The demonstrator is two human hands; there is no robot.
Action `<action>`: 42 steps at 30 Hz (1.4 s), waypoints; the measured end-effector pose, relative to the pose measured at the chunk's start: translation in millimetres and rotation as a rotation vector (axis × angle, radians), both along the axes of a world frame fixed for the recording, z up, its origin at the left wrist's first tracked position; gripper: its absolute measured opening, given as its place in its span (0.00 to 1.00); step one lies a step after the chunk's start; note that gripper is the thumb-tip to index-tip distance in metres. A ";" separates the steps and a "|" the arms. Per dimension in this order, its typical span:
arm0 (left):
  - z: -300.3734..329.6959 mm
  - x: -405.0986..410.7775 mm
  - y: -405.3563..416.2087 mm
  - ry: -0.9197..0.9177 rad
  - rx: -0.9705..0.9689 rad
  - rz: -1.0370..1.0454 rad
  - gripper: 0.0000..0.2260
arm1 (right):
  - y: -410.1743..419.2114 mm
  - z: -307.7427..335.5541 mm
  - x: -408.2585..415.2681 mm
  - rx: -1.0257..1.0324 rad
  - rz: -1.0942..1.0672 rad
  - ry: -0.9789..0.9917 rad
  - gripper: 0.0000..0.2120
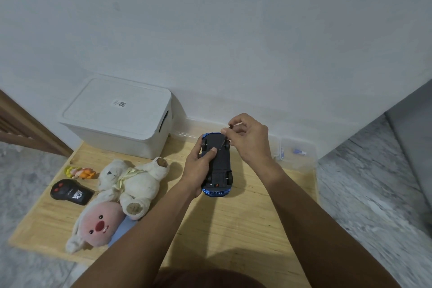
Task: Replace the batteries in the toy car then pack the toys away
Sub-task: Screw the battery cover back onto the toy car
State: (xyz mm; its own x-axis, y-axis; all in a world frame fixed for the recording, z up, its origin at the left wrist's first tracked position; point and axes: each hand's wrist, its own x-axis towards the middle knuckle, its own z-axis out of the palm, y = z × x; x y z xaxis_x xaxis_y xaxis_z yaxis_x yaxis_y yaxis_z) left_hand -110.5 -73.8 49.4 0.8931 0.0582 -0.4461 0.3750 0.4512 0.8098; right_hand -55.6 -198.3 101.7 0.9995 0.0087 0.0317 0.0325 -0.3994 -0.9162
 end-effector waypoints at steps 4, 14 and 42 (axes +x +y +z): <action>0.0 -0.8 -0.9 0.004 0.013 0.009 0.17 | 0.2 -3.3 -1.7 -0.030 0.029 -0.063 0.10; -0.4 -4.5 -1.6 0.005 0.021 0.005 0.16 | 4.2 3.9 -4.3 -0.089 0.027 -0.050 0.05; -4.0 -7.3 -3.8 0.037 0.020 -0.016 0.18 | 3.6 0.8 -0.7 -0.239 0.237 0.024 0.12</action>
